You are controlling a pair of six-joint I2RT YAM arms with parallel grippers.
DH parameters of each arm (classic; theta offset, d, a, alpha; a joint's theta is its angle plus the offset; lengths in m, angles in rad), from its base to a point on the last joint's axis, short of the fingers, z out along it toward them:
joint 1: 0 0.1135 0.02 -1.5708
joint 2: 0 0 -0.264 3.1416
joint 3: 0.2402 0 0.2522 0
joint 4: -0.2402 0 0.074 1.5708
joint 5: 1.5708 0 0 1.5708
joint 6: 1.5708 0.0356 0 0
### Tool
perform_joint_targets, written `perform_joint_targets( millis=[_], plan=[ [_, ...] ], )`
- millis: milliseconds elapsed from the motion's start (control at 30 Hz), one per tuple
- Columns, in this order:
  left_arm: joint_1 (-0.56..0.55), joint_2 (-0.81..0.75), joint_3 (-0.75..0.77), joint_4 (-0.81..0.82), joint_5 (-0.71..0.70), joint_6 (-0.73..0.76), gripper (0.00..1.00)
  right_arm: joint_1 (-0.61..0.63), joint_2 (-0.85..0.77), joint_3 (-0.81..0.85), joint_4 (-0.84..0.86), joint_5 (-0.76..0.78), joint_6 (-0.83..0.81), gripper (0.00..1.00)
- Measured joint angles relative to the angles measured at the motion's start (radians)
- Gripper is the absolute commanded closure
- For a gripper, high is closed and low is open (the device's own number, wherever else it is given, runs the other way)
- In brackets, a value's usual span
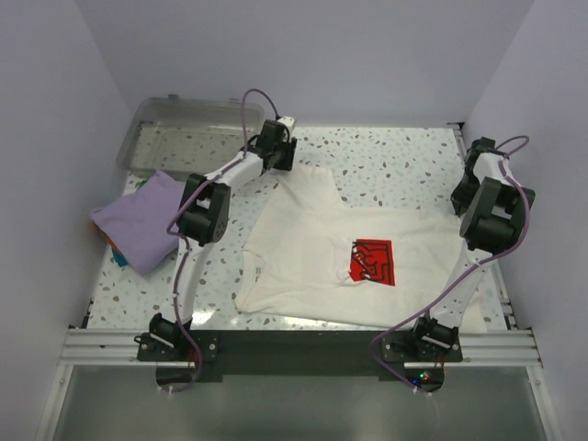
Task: Fold and stack the t-shirts
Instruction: Fold the tshirt
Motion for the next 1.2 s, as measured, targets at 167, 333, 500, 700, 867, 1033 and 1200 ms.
perform_joint_targets(
  millis=[167,333,500,700,867,1033,1200],
  plan=[
    [0.000,0.014,0.012,0.003,-0.002,0.002,0.57,0.000,0.000,0.000,-0.001,-0.003,-0.001,1.00],
    [0.000,0.026,0.028,0.004,-0.006,0.001,0.67,0.001,0.000,0.000,-0.003,-0.003,-0.001,1.00],
    [0.001,0.035,0.040,0.004,-0.010,0.002,0.87,0.008,0.000,0.000,-0.008,-0.002,-0.001,1.00],
    [0.001,0.043,0.052,0.008,-0.006,0.002,1.00,0.024,0.000,0.000,-0.021,-0.002,-0.001,1.00],
    [0.001,0.043,0.050,0.016,-0.002,-0.002,1.00,0.039,0.000,0.008,-0.046,-0.007,0.006,1.00],
    [0.006,0.042,0.038,0.058,0.024,-0.029,1.00,0.045,0.000,0.053,-0.076,-0.015,0.018,1.00],
    [0.016,0.043,0.064,0.075,0.065,-0.060,1.00,0.047,0.009,0.148,-0.101,-0.023,0.035,1.00]
  ],
)
